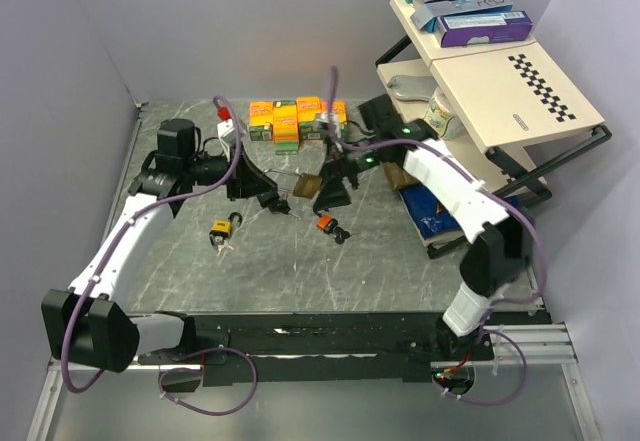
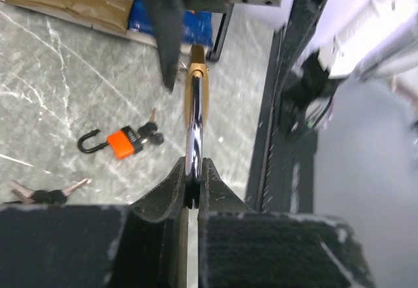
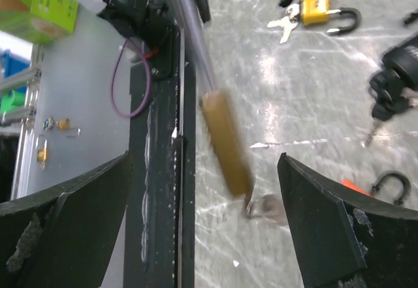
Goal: Lock with the key
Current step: Lock the lock.
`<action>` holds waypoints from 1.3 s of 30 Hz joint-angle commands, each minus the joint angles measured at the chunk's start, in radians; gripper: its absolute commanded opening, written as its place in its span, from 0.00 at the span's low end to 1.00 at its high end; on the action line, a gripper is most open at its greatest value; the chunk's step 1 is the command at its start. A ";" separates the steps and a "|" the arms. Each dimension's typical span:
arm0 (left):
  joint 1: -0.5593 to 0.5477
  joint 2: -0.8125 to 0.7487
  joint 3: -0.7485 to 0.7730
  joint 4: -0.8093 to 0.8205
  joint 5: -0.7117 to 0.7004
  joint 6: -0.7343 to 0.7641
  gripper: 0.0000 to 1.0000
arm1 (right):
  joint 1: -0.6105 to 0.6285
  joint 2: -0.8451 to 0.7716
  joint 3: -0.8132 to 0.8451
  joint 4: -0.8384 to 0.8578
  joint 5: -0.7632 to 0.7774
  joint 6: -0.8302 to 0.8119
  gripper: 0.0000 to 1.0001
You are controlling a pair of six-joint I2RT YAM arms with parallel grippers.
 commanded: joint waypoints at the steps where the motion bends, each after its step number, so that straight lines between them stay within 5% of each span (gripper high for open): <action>1: 0.002 -0.098 -0.055 0.443 0.016 -0.430 0.01 | -0.051 -0.221 -0.164 0.391 -0.057 0.148 0.99; 5: 0.002 -0.109 -0.065 0.501 0.017 -0.523 0.01 | -0.048 -0.330 -0.310 0.641 -0.057 0.225 0.99; 18: -0.027 -0.138 -0.084 0.542 0.049 -0.572 0.01 | -0.027 -0.262 -0.312 0.750 -0.103 0.302 0.97; 26: -0.032 -0.157 -0.096 0.561 0.009 -0.578 0.01 | -0.017 -0.264 -0.301 0.687 -0.149 0.241 0.59; 36: -0.032 -0.158 -0.089 0.524 0.020 -0.529 0.01 | 0.006 -0.226 -0.238 0.589 -0.189 0.192 0.38; 39: -0.032 -0.160 -0.090 0.487 0.008 -0.489 0.01 | 0.006 -0.204 -0.211 0.571 -0.218 0.207 0.15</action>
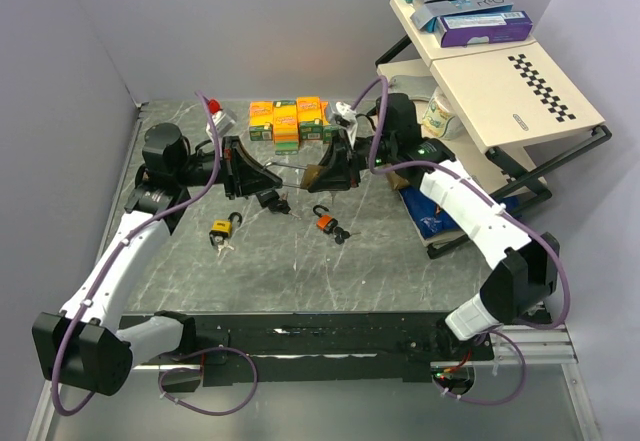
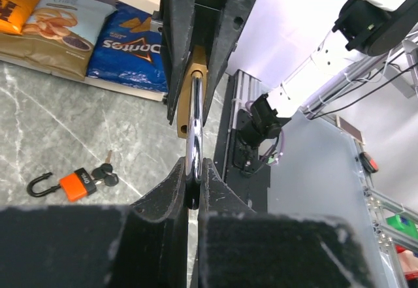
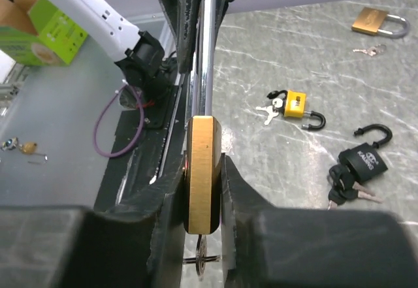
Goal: Lock with the key
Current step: Lock the lock.
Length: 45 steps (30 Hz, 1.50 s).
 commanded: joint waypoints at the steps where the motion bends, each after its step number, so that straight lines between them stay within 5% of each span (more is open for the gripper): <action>1: -0.003 -0.039 0.019 0.018 -0.017 0.074 0.01 | 0.016 0.040 0.073 -0.026 -0.094 0.008 0.04; 19: -0.105 0.027 0.003 -0.042 0.011 0.193 0.01 | 0.075 0.024 0.033 0.294 -0.122 0.288 0.00; 36: -0.243 0.196 0.013 -0.010 0.018 0.235 0.01 | 0.162 0.086 0.067 0.460 -0.074 0.341 0.00; 45: -0.219 0.248 0.041 0.001 0.052 0.214 0.05 | 0.153 0.087 0.051 0.487 -0.093 0.368 0.00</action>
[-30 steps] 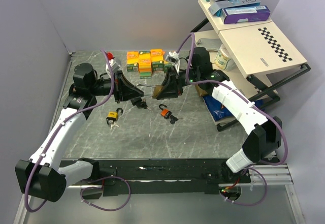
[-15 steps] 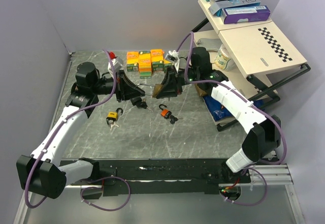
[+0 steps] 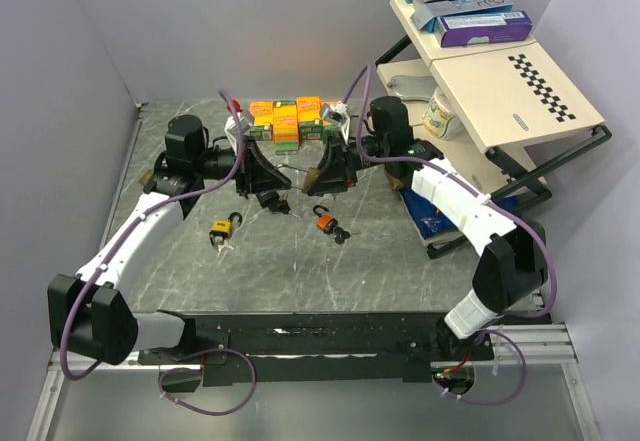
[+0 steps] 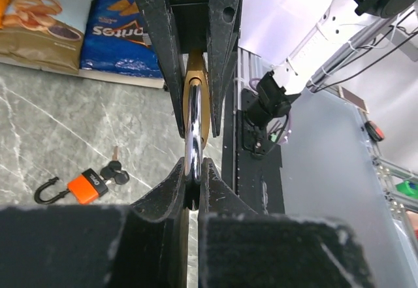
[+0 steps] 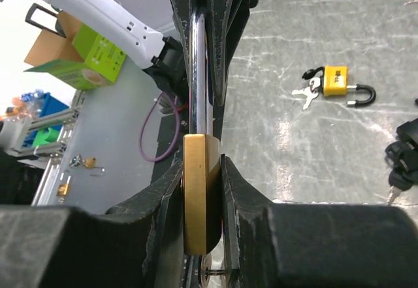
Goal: Lock with the key
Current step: Lock the lock.
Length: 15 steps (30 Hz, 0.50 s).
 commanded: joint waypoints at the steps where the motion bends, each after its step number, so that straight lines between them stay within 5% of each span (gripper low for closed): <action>1: -0.149 0.089 0.015 0.004 -0.020 0.014 0.20 | 0.141 0.005 0.066 0.363 -0.030 0.087 0.00; 6: 0.064 0.021 0.020 0.061 -0.148 -0.210 0.53 | 0.059 -0.037 0.011 0.320 0.131 0.067 0.00; 9: 0.149 -0.040 0.012 0.058 -0.280 -0.339 0.93 | 0.039 -0.057 -0.032 0.352 0.279 0.079 0.00; 15: 0.169 -0.117 -0.058 0.128 -0.486 -0.662 0.96 | 0.069 -0.049 -0.058 0.442 0.582 0.086 0.00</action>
